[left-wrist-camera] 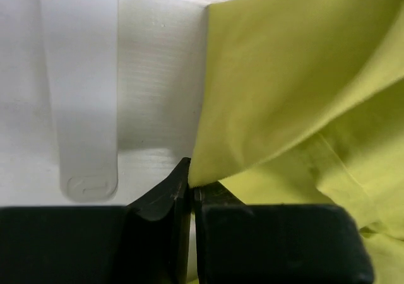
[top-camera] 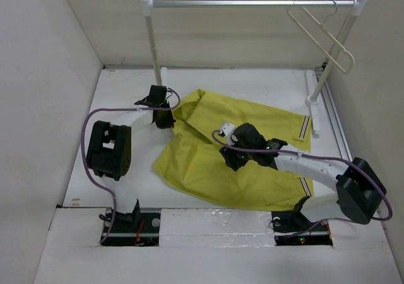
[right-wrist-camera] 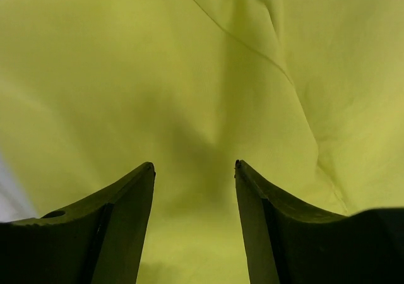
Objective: Place the trousers on the hanger
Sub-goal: Flatten out the trousers at the center of the board.
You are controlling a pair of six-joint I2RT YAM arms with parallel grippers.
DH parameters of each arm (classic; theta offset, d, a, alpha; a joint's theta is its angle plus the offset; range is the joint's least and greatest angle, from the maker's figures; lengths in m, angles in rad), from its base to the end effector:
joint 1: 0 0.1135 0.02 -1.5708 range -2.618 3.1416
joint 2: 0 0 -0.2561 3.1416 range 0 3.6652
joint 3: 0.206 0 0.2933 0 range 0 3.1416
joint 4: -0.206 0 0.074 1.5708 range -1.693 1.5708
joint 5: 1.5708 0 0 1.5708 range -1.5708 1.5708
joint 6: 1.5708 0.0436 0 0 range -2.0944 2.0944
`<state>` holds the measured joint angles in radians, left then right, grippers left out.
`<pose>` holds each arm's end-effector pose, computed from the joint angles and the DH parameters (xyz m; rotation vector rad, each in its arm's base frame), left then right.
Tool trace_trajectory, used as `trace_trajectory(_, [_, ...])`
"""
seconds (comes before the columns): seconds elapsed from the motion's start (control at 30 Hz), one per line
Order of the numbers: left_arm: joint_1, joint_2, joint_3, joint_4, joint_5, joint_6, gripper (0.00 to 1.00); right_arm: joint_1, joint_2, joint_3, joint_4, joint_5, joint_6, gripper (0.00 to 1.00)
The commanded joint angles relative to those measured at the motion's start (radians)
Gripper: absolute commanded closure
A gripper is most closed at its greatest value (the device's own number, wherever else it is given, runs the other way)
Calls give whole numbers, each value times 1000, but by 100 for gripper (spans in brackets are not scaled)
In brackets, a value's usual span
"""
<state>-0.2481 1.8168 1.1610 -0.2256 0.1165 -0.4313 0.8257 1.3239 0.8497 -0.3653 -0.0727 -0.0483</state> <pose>0.4070 -0.1083 0.1439 -0.1761 2.4887 -0.4356 0.2138 0.2364 0.1967 -1.0702 2.2104 0.4389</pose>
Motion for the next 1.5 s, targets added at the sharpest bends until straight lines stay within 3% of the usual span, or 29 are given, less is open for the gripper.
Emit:
trace_trajectory(0.0, [-2, -161, 124, -64, -81, 51, 100, -46, 84, -112, 149, -55, 18, 41])
trace_trajectory(0.23, [-2, -324, 399, -322, -312, 146, 100, -46, 178, -181, 183, -61, 44, 42])
trace_trajectory(0.4, [-2, -381, 575, -463, -371, 174, 100, -46, 176, -181, 149, -50, 45, 42])
trace_trajectory(0.63, [-2, -353, 828, -653, -468, 223, 100, -37, 6, -224, 57, -44, 88, 43])
trace_trajectory(0.83, [29, -407, 647, -629, -393, 259, 100, -52, -133, -230, -49, 7, 74, 42])
trace_trajectory(0.97, [43, -326, 522, -554, -537, 192, 100, -152, -167, -187, -90, 5, 23, 39])
trace_trajectory(1.0, [90, -306, 493, -528, -549, 159, 93, -174, -173, -169, -101, 4, 10, 39])
trace_trajectory(1.07, [156, -231, 473, -457, -554, 112, 92, -221, -181, -108, -130, 1, -30, 36])
trace_trajectory(1.17, [295, -150, 468, -413, -532, -9, 82, -342, -186, -40, -147, -4, -71, 32])
trace_trajectory(1.2, [334, -134, 473, -402, -516, -24, 58, -417, -183, -34, -138, -6, -76, 32])
trace_trajectory(1.3, [346, -106, 531, -397, -465, -73, 3, -540, -141, -35, -81, -30, -87, 27])
trace_trajectory(1.43, [317, -172, 525, -348, -391, -58, 2, -759, -54, -43, 35, -41, -68, 22])
trace_trajectory(1.47, [222, -241, 484, -289, -388, -8, 6, -816, -5, -47, 72, -30, -64, 20])
